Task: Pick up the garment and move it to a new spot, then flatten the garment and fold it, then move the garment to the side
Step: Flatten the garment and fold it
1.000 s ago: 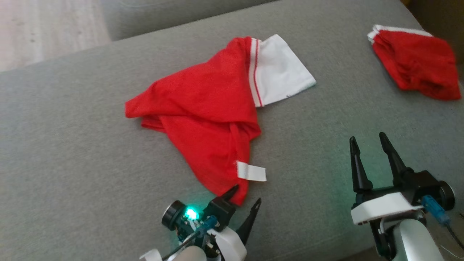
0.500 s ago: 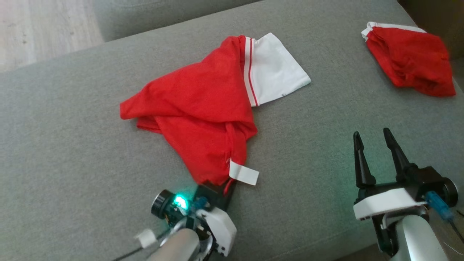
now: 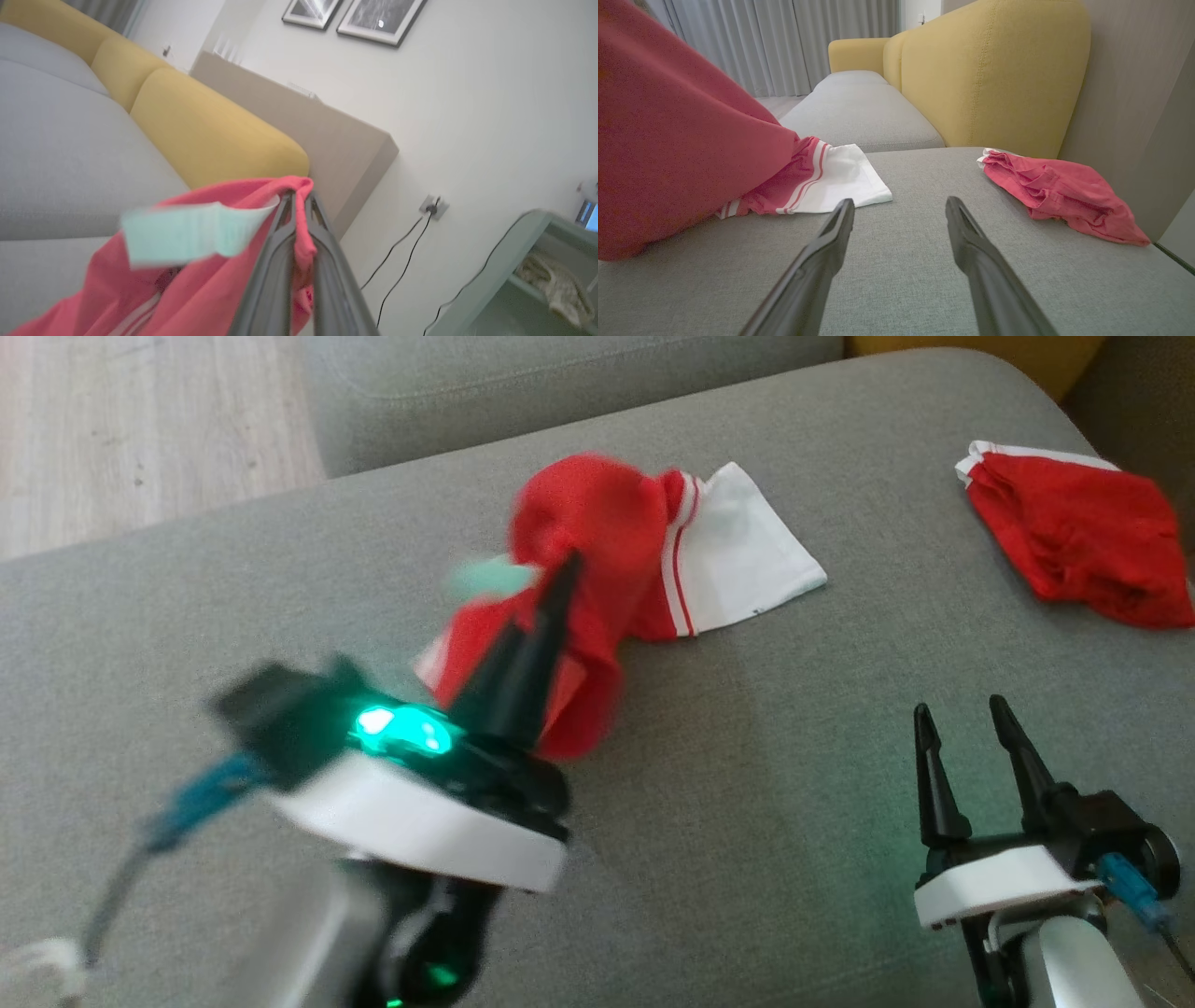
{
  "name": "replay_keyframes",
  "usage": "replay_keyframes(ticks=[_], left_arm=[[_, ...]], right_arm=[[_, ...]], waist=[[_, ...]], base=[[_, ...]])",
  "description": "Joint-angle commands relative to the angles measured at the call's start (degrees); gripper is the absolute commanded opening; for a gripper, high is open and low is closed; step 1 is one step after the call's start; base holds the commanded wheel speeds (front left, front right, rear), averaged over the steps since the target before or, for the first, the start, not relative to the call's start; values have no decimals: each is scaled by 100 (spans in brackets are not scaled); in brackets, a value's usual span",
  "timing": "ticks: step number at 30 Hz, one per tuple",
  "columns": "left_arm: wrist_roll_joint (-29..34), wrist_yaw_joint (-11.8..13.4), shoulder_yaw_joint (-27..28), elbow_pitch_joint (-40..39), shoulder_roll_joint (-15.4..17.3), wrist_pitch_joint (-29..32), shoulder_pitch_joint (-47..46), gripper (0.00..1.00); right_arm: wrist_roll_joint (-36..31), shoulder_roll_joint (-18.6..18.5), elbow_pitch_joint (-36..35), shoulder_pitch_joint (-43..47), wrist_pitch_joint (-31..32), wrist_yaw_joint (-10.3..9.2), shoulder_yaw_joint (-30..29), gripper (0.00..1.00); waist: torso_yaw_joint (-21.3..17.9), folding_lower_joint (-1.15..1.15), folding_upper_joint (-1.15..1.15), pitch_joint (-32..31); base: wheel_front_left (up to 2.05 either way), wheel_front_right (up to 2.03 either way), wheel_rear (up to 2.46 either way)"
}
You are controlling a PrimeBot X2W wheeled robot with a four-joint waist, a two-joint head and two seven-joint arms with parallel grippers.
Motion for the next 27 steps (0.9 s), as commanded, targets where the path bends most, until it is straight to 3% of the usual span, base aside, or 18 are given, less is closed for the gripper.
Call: replay_keyframes(ticks=[1, 6, 12, 15, 19, 25, 27], left_arm=[[-53, 68, 309, -375, 52, 83, -262, 0], [-203, 612, 1172, -947, 259, 259, -335, 0], [-713, 1135, 2432, -990, 207, 88, -223, 0], [-856, 1234, 2947, -695, 345, 64, -42, 0], [-662, 1249, 3444, 261, 810, 37, 203, 0], [-376, 1137, 3512, 2093, 1204, -65, -185, 0], [-306, 1108, 3451, 2379, 1268, -63, -318, 0]], right_arm=[[50, -16, -161, -121, -62, -4, 140, 100], [141, -16, -170, -151, -62, -4, 178, 100], [206, -15, -179, -107, -62, -4, 161, 100], [212, -15, -194, -109, -62, -4, 126, 100], [182, -15, -201, -144, -62, -4, 111, 100], [116, -15, -177, -295, -62, -4, 198, 100], [105, -15, -171, -329, -62, -4, 230, 100]], waist=[[17, 0, 0, -29], [6, 0, 0, -52], [18, 0, 0, 2], [56, 0, 0, 55], [134, 0, 0, 137], [205, 0, 0, 298], [199, 0, 0, 330]], base=[[0, 0, 0], [0, 0, 0], [0, 0, 0], [0, 0, 0], [0, 0, 0], [0, 0, 0], [0, 0, 0]])
